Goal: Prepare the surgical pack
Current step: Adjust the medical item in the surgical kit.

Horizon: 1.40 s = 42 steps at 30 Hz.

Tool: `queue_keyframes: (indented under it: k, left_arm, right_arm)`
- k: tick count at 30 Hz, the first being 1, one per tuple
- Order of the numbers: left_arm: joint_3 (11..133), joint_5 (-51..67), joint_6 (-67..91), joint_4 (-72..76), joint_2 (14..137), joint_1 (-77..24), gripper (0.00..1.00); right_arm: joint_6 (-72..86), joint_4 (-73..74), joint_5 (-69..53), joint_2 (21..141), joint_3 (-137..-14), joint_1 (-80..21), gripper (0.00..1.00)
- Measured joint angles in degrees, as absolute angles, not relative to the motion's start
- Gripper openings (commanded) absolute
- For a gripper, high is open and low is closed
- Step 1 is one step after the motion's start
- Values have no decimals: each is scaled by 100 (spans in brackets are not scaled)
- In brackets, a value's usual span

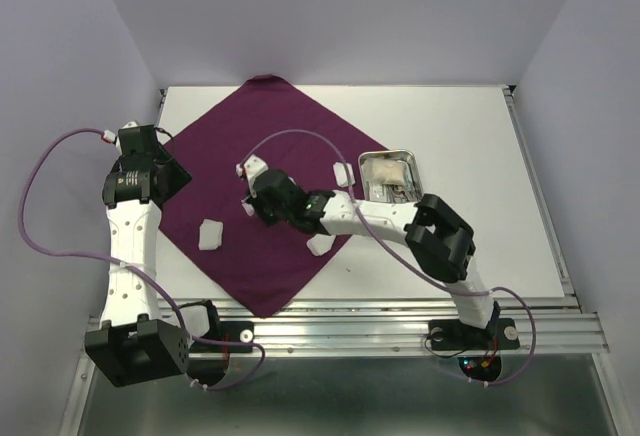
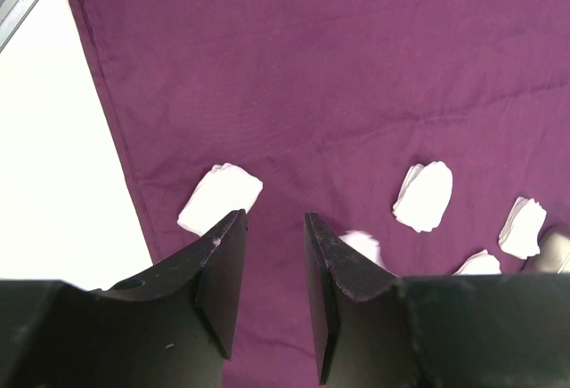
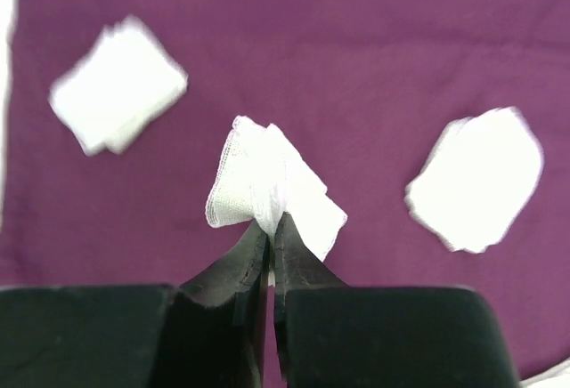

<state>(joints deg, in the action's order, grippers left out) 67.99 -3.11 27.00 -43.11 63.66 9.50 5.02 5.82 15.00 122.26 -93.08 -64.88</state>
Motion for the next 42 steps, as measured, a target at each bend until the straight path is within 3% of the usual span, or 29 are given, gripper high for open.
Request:
queue_keyframes:
  k: [12,27,36,42]
  left_arm:
    - [6785,-276,2696,-4311,6351,950,43]
    - [6785,-257,2692,-4311,6346,950,43]
    - [6785,-207,2685,-4307,6348,950,43]
    - [6785,-163,2685,-4292,6368,950,42]
  right_arm:
    - [2285,523,-1337,11671,-9100,-5009,1]
    - [3955,-163,-4482,11955,-8602,-4882,2]
    - [4386,-196,-4858,11972,-7837,-4882,6]
    - [4466,-62,-4598,11990,-7605,-4882,25]
